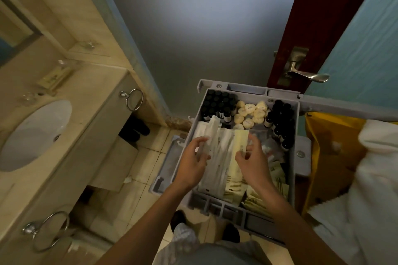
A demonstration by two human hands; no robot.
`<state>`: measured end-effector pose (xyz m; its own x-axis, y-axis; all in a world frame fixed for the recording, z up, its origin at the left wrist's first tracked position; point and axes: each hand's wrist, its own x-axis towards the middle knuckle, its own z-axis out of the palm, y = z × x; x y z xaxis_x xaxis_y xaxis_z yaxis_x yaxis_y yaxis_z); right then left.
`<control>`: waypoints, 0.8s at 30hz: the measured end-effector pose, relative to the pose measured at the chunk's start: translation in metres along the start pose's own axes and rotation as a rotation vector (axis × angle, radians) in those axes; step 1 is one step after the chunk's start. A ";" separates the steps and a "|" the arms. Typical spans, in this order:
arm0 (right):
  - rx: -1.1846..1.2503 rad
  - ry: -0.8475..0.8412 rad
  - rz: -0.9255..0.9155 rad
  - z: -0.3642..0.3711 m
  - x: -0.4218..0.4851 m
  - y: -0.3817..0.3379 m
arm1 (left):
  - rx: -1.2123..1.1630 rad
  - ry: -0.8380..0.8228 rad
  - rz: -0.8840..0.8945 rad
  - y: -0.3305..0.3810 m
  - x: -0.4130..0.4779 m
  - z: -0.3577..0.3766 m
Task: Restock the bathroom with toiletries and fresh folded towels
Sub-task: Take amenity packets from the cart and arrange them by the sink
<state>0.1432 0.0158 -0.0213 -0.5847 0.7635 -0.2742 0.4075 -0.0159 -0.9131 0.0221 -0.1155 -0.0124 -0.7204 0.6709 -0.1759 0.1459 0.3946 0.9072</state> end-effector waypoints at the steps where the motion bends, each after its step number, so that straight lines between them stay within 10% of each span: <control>1: 0.020 -0.006 0.004 -0.001 0.000 -0.002 | -0.013 0.000 -0.008 0.003 0.000 0.000; 24: 0.073 -0.346 0.059 0.103 -0.023 -0.075 | -0.341 0.248 -0.343 -0.012 -0.041 -0.125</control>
<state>0.0537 -0.0675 0.0229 -0.7697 0.4964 -0.4014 0.4034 -0.1092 -0.9085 -0.0349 -0.2267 0.0319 -0.8323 0.3554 -0.4254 -0.3239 0.3110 0.8935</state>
